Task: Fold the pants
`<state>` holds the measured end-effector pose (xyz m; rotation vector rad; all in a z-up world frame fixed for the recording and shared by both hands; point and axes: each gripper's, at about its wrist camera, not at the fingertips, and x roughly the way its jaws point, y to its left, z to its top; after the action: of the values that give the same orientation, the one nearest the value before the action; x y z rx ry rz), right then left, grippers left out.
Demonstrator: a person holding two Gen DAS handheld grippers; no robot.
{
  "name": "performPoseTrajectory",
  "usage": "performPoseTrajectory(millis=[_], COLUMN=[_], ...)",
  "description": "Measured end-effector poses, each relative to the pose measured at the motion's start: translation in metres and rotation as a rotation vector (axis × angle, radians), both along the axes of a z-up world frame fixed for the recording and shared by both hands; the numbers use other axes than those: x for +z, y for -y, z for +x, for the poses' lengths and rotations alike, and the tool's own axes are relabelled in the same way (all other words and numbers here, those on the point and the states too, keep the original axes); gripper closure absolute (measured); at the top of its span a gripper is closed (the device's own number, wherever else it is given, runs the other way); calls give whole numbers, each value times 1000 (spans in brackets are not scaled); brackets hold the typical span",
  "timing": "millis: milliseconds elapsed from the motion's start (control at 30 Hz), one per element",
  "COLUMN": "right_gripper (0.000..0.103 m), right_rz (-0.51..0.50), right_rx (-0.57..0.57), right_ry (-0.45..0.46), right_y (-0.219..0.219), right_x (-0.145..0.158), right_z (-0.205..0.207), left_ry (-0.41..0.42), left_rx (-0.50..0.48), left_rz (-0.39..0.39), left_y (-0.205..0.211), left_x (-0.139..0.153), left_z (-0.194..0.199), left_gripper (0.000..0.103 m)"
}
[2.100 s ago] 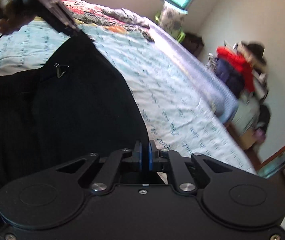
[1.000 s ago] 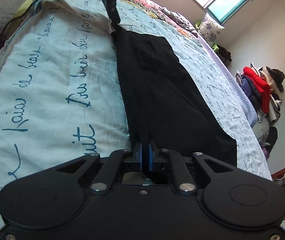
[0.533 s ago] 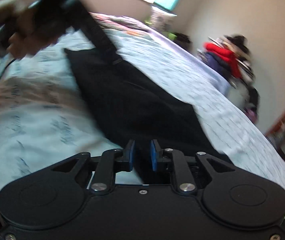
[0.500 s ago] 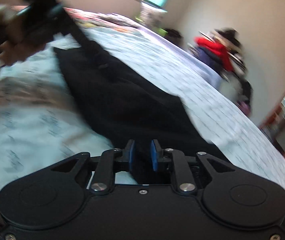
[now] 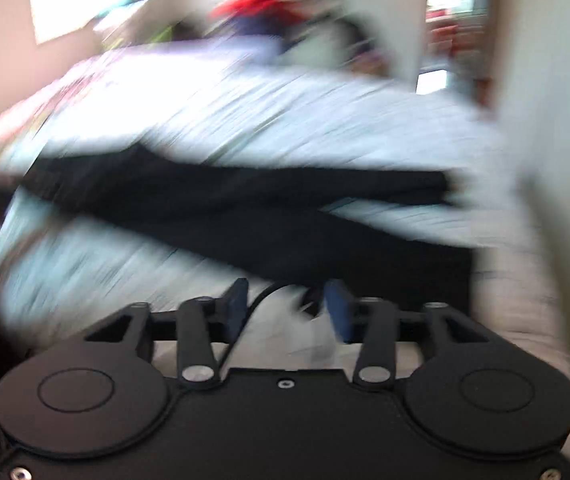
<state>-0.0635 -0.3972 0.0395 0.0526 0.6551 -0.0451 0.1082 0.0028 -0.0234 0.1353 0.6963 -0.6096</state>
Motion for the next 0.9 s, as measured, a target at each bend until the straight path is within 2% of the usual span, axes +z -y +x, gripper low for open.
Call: performPoseTrajectory(millis=[67,200,233,300,367,500,533,567,667,800,900], right_gripper=[45,49,50,51,57,71,76,93,96,96,96], right_rz=[-30,-39,-5,127,216,230,211,182,106,-19,-92], right_rx=[-113,-221,-234,-232,-241,-236,-228,-224,-198,-214,-227], right_ry=[1,-20,-32,-60,-95,-112,-113,-115,-104,-100,-142], right_y=[27,67,80,107,122,130,128,126,122,114,109], right_x=[-14,-61,-72,-88,-102,-106,-105,-104,-99,-97,-105], right_z=[19,81,92,112,119,114,113,113,118,128,142], left_ry=[4,-29,-36,-43,-36,-8,6,18,38,24,25], left_rx=[-61,-128,-141,-139,-129,-123,-134,-143,-160,-202,-224], left_rz=[-24,-55,-52,-19,15,84,97,108,127,126,139], left_y=[25,86,100,124,140,159,163,168,183,199,208], left_x=[1,-4,-7,-15,-23,-33,-34,-34,-34,-36,-38], left_z=[-2,-6,-7,-8,-14,-23,-25,-27,-32,-36,-41], left_gripper=[24,23,22,22,22,22,21,20,19,19,19])
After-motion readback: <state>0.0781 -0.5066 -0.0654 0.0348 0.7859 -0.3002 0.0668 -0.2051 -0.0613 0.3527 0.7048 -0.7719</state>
